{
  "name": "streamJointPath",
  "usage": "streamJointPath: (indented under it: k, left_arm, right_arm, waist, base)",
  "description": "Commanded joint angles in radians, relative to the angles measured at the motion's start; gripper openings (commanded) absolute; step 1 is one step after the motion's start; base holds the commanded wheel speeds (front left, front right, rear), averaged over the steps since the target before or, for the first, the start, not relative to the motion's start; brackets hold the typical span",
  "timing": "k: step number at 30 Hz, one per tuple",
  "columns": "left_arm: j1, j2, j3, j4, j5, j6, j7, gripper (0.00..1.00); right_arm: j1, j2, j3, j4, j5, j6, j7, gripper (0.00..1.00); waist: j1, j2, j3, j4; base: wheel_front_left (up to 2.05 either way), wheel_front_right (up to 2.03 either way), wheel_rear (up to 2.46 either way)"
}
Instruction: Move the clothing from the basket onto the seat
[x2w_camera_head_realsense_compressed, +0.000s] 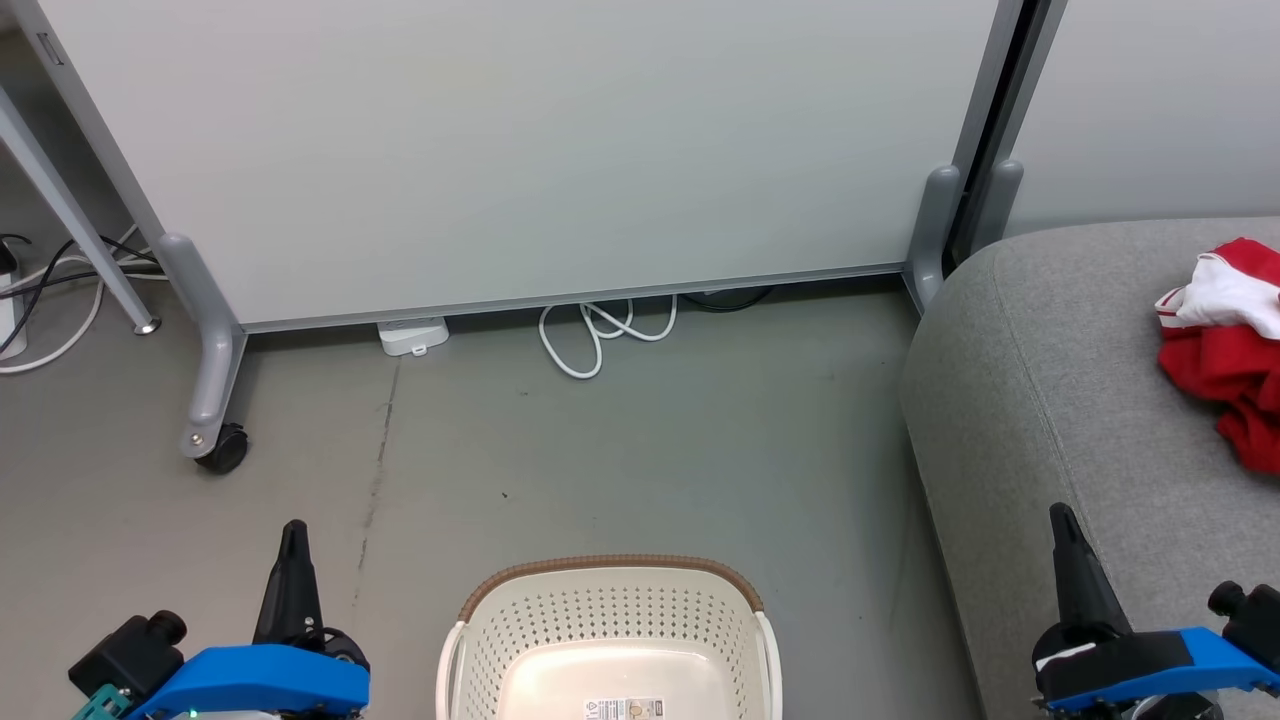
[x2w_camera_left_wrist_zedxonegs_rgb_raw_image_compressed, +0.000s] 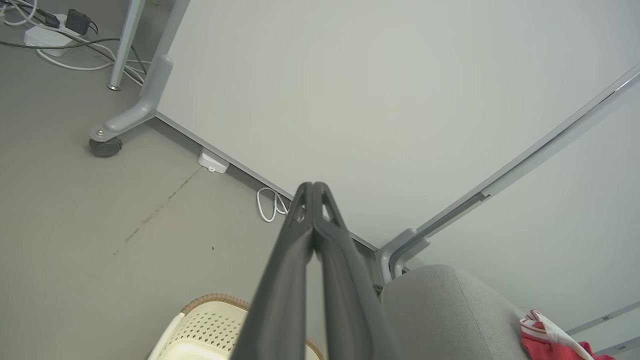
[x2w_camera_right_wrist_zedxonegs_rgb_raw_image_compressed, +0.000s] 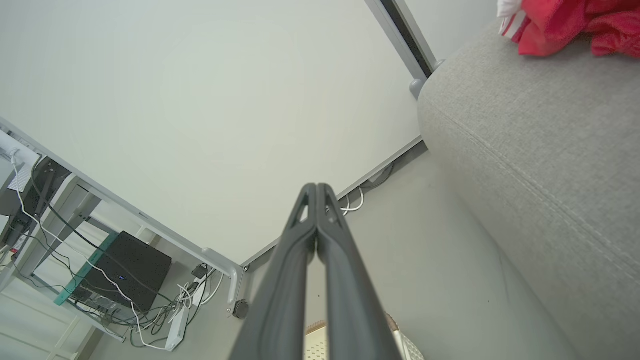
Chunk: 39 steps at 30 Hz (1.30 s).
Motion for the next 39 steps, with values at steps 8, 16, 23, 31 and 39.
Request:
streamJointPath:
  k: [8,16,23,31,39]
  left_arm:
    - [-0.040,0.004,0.013,-0.020,-0.133,-0.005,0.031,0.00]
    - [-0.047,0.004,0.021,-0.023,-0.235,-0.005,0.056,0.00]
    - [-0.054,0.004,0.026,-0.026,-0.317,-0.006,0.077,0.00]
    - [-0.057,0.004,0.031,-0.028,-0.395,-0.007,0.097,0.00]
    - [-0.065,0.004,0.037,-0.030,-0.477,-0.008,0.117,0.00]
  right_arm:
    - [-0.041,-0.001,-0.008,-0.011,0.133,0.000,0.032,0.00]
    - [-0.048,-0.001,-0.012,-0.010,0.233,0.000,0.056,0.00]
    - [-0.053,-0.002,-0.016,-0.009,0.313,0.000,0.077,0.00]
    - [-0.060,-0.002,-0.019,-0.008,0.390,0.000,0.096,0.00]
    - [-0.066,-0.002,-0.022,-0.007,0.471,0.001,0.118,0.00]
  waist:
    - [-0.0001,0.0000,0.000,-0.004]
    - [-0.0001,0.0000,0.001,-0.007]
    - [-0.0001,0.0000,0.001,-0.010]
    - [-0.0001,0.0000,0.001,-0.013]
    - [-0.0001,0.0000,0.002,-0.017]
  base:
    - [0.00,0.00,0.00]
    - [0.00,0.00,0.00]
    - [0.00,0.00,0.00]
    - [0.00,0.00,0.00]
    - [0.00,0.00,0.00]
